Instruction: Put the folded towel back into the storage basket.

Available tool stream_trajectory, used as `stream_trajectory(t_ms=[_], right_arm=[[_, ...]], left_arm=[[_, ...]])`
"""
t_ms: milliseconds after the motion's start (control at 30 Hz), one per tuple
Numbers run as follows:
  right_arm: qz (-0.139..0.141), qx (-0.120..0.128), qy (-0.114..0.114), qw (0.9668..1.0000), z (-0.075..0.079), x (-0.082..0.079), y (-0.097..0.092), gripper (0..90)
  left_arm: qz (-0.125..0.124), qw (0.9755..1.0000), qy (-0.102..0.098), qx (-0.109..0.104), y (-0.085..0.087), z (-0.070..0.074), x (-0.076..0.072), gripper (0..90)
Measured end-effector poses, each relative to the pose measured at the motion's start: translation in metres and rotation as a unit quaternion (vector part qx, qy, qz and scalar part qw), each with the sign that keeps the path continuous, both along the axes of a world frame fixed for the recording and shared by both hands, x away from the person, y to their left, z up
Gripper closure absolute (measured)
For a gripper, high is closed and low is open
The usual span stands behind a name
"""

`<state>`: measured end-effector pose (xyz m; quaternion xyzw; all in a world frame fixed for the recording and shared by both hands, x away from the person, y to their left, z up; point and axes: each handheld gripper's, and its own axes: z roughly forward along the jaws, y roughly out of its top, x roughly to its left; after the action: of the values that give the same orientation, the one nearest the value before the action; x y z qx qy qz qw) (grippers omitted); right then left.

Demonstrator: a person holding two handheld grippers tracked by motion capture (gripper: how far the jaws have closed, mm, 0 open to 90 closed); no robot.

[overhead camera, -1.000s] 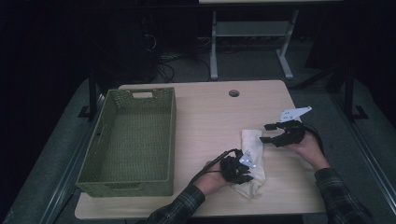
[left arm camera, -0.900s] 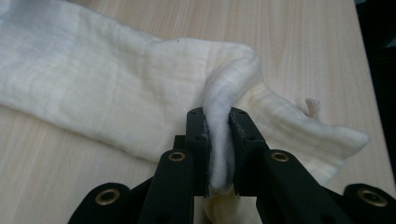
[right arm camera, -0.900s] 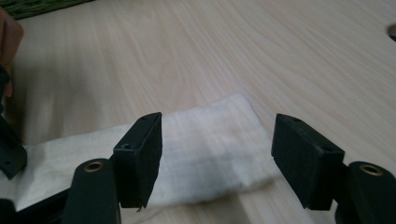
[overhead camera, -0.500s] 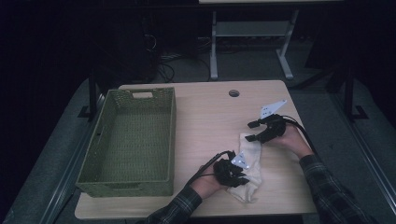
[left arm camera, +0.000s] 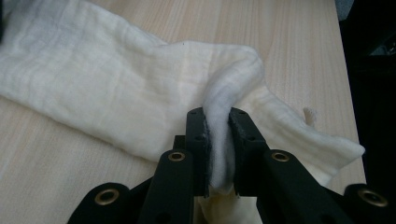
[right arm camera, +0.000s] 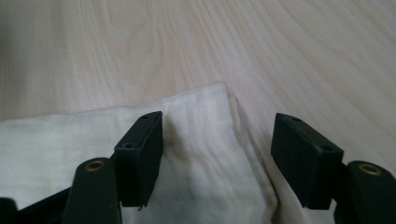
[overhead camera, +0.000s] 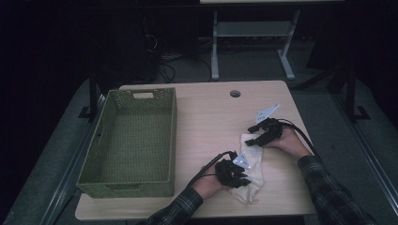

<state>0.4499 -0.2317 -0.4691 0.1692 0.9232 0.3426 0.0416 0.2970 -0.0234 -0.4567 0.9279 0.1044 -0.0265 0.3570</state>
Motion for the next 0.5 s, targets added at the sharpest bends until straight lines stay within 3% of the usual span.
stream_trajectory(t_ms=[133,200,333,500], right_arm=[[0.006,0.024,0.017,0.9995,-0.0007,-0.0042,-0.0050,51.9],[0.012,0.027,0.020,0.9994,-0.0004,-0.0045,-0.0068,62.5],[0.018,0.032,0.050,0.9981,-0.0003,-0.0035,-0.0085,78.2],[0.017,0.032,0.053,0.9980,0.0006,-0.0041,-0.0069,82.1]], left_arm=[[0.001,1.0000,0.000,0.002,-0.0004,0.0001,0.0001,78.9],[0.003,1.0000,0.002,-0.002,-0.0003,0.0000,0.0005,78.9],[0.006,0.9999,0.008,-0.009,-0.0009,-0.0001,0.0019,79.2],[0.012,0.9995,0.011,-0.025,0.0002,0.0023,0.0050,79.8]])
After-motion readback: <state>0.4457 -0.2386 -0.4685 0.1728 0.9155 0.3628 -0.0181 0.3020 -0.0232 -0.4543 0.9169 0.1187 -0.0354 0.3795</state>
